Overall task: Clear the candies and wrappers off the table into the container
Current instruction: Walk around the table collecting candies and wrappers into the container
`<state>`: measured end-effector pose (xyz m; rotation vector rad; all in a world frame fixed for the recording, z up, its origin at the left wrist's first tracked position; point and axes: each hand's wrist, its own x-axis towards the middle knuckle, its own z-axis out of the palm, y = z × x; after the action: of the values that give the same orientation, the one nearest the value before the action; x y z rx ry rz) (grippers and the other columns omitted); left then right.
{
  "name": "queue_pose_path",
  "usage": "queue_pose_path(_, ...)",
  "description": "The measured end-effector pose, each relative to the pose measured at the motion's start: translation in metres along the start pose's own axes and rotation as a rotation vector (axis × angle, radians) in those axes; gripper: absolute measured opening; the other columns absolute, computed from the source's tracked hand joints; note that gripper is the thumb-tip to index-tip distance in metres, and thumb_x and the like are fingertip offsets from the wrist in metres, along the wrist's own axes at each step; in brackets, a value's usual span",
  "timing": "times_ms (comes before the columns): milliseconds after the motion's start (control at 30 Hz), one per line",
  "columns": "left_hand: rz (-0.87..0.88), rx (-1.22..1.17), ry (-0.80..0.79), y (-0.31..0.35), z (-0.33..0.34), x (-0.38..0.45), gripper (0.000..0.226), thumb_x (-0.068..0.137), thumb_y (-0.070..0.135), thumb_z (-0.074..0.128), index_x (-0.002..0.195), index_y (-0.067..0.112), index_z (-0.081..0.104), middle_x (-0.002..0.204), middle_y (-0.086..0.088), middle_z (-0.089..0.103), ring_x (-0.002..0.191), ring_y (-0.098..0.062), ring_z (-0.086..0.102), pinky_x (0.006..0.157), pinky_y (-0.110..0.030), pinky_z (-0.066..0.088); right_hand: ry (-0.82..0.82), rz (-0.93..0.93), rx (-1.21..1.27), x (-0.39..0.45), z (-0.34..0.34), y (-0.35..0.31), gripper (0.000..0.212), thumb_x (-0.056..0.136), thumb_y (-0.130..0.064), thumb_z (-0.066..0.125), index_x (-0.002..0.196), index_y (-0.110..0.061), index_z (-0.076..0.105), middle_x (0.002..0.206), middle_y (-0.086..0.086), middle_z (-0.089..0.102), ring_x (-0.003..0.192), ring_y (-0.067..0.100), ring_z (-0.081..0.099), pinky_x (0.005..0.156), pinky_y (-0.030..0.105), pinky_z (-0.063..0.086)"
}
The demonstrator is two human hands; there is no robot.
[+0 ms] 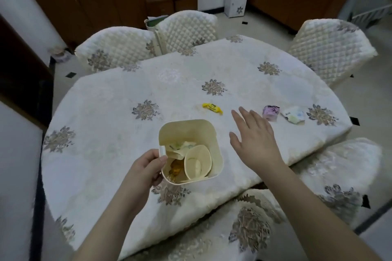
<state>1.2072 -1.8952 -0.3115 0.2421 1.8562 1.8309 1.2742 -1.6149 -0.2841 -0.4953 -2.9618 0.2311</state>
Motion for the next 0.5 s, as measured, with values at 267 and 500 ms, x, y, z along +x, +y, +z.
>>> queue_pose_path(267, -0.013, -0.024, 0.058, -0.001, 0.019, 0.027, 0.033, 0.075, 0.043, 0.067, 0.08, 0.011, 0.059, 0.059, 0.007, 0.043, 0.055, -0.015, 0.036, 0.052, -0.026, 0.03, -0.077, -0.121, 0.03, 0.062, 0.026, 0.019, 0.056, 0.097, -0.031, 0.042, 0.15, -0.021, 0.026, 0.158, 0.003, 0.026, 0.144, 0.026, 0.023, 0.116, 0.041, 0.02)
queue_pose_path(500, -0.043, -0.116, 0.274, -0.01, 0.067, 0.047, 0.048, 0.074, 0.042, 0.066, 0.093, -0.002, 0.058, 0.064, -0.003, 0.045, 0.07, -0.029, 0.039, 0.067, -0.041, 0.036, -0.128, -0.266, 0.069, 0.127, 0.058, 0.061, 0.058, 0.094, -0.027, 0.049, 0.148, -0.014, 0.031, 0.153, 0.01, 0.034, 0.139, 0.028, 0.032, 0.112, 0.041, 0.026)
